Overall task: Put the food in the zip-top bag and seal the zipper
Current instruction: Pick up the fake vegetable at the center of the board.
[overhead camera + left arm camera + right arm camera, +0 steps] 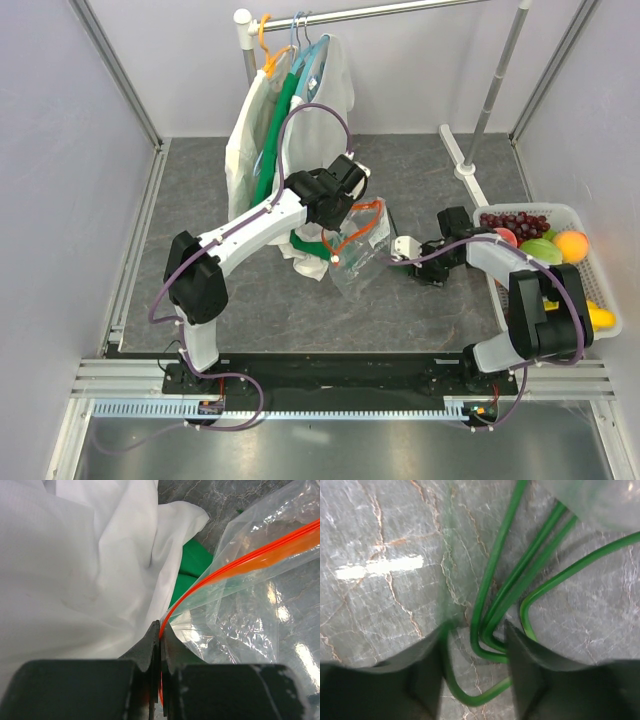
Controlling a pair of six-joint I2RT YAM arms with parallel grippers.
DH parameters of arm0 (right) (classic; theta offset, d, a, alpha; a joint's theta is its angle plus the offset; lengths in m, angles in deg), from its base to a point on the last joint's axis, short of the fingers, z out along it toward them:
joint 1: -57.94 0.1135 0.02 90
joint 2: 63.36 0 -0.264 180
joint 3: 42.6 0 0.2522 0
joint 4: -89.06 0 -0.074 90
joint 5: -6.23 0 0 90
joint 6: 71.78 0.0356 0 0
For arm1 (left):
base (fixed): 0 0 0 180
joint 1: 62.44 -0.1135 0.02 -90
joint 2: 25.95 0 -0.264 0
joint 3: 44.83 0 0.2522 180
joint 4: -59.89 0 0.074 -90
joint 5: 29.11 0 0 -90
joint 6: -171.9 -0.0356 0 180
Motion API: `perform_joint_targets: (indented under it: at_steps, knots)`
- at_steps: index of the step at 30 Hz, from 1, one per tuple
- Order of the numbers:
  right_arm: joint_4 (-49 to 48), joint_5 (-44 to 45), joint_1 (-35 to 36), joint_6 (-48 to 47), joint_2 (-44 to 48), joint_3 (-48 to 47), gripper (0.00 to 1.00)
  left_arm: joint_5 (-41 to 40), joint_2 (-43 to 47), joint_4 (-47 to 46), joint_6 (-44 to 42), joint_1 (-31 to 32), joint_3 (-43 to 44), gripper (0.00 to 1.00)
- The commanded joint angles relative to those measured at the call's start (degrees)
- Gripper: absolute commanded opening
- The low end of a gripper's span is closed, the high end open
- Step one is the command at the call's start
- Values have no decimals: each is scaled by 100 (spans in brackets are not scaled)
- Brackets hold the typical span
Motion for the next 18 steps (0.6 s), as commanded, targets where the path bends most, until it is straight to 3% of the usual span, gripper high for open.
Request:
perform_joint_targets:
  at_steps: [1,5,8,9,13,18]
  knots:
    - [-128,113,-133,-204,52,315,48,75,223,46,110,-27,144,2]
    - [135,165,-290,-502,648,605,30,110,197,54,119,-53,162,2]
    - [618,61,-518,-608,1219,615,11,145,188,63,119,-54,188,2]
    - [984,-27,-580,-548,1352,432,0,154,179,63,137,-45,188,2]
    - [1752,-738,-1045,495,1950,-490,0,189,170,63,224,-54,162,2]
    - [2218,-1862,-1687,2813,2048,-1782,0,198,153,63,426,-80,197,2]
